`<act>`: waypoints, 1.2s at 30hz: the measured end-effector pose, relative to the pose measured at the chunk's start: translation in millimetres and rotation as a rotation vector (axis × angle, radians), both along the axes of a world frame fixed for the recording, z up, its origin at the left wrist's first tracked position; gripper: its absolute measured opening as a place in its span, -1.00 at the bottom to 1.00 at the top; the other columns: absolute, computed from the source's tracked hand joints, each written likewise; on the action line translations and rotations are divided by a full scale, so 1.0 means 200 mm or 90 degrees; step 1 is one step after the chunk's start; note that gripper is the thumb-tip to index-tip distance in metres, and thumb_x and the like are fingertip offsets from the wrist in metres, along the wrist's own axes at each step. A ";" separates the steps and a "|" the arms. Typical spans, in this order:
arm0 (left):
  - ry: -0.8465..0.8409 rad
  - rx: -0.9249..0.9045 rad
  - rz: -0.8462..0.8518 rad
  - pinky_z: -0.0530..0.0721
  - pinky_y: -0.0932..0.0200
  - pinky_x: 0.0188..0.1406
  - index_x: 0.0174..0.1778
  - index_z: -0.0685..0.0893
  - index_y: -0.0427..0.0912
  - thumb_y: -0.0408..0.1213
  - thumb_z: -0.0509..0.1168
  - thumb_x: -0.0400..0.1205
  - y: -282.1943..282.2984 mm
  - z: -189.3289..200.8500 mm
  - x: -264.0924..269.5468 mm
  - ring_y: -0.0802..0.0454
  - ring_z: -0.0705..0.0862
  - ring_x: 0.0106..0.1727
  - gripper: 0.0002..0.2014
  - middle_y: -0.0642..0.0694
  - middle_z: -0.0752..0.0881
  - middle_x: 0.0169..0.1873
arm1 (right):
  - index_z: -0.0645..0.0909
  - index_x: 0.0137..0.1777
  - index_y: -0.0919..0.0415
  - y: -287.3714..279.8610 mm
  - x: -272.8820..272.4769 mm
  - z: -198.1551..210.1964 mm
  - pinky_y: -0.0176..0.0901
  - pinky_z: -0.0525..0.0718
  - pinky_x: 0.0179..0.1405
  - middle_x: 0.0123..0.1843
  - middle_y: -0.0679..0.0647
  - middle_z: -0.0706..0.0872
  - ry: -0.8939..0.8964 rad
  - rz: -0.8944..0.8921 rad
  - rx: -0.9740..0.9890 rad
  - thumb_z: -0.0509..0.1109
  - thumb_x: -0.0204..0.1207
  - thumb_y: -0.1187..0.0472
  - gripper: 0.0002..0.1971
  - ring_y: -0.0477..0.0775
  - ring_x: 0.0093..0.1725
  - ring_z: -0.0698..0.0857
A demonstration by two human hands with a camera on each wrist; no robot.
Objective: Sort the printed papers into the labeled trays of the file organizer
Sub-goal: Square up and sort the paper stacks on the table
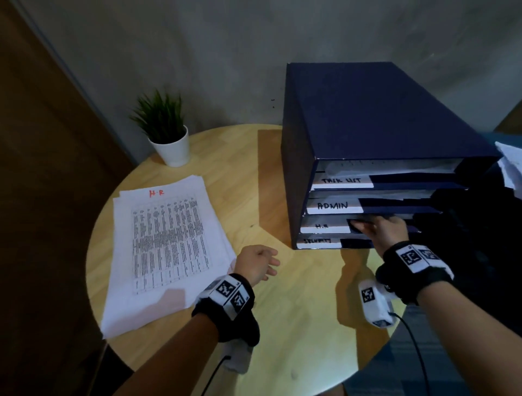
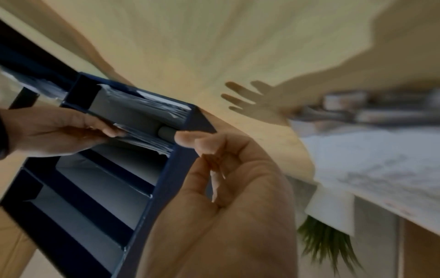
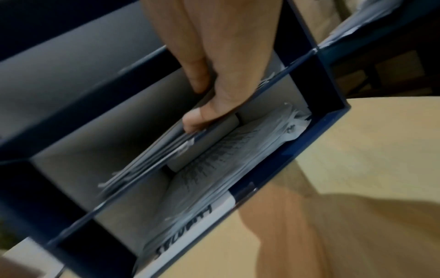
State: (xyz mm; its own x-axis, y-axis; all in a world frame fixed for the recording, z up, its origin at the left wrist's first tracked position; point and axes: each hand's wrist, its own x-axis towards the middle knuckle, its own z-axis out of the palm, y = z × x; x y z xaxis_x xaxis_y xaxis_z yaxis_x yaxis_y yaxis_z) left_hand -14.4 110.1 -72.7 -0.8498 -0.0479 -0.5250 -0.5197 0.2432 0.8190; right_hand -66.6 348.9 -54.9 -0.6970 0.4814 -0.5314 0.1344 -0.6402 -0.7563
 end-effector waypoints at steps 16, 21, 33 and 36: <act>0.090 -0.481 -0.150 0.52 -0.01 0.38 0.32 0.60 -0.03 -0.21 0.24 0.61 -0.31 -0.07 0.07 -0.11 0.50 0.41 -0.66 -0.09 0.53 0.37 | 0.46 0.14 0.22 -0.15 0.13 -0.08 -0.43 0.67 -0.60 -0.29 0.20 0.59 -0.020 0.005 0.215 0.20 0.56 0.55 -0.73 0.05 -0.43 0.64; 0.005 -0.605 -0.263 0.34 -0.11 0.49 0.57 0.24 -0.04 -0.02 0.32 0.56 -0.41 -0.11 0.15 -0.18 0.17 0.60 -0.33 -0.13 0.17 0.59 | 0.62 -0.08 0.29 -0.36 0.29 -0.07 -0.36 0.67 -0.54 -0.30 0.15 0.62 -0.069 0.188 0.251 0.20 0.58 0.52 -0.80 0.06 -0.38 0.60; 0.045 -0.470 -0.212 0.44 -0.11 0.48 0.55 0.34 -0.06 0.19 0.23 0.57 -0.52 -0.13 0.14 -0.12 0.36 0.54 -0.33 -0.12 0.35 0.55 | 0.68 0.00 0.24 -0.85 0.41 -0.18 -0.23 0.62 -0.13 -0.02 0.17 0.74 -0.078 0.639 0.447 0.26 0.60 0.41 -0.83 0.03 -0.14 0.67; 0.021 -0.533 -0.216 0.52 -0.19 0.37 0.55 0.27 0.03 0.21 0.28 0.53 -0.49 -0.13 0.14 -0.15 0.38 0.51 -0.30 -0.13 0.32 0.52 | 0.61 0.32 0.20 -0.93 0.43 -0.22 -0.17 0.51 0.35 0.36 0.13 0.62 -0.064 0.802 0.698 0.22 0.62 0.29 -0.69 0.11 0.34 0.59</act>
State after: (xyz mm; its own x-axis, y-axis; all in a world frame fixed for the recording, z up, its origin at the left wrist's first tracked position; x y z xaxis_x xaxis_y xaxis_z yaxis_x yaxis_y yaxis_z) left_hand 13.3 11.4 -99.7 -0.9022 -0.1478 -0.4052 -0.2907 0.9023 0.3182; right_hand 18.9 162.7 -98.6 -0.8976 -0.1656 -0.4086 0.1913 0.6887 -0.6993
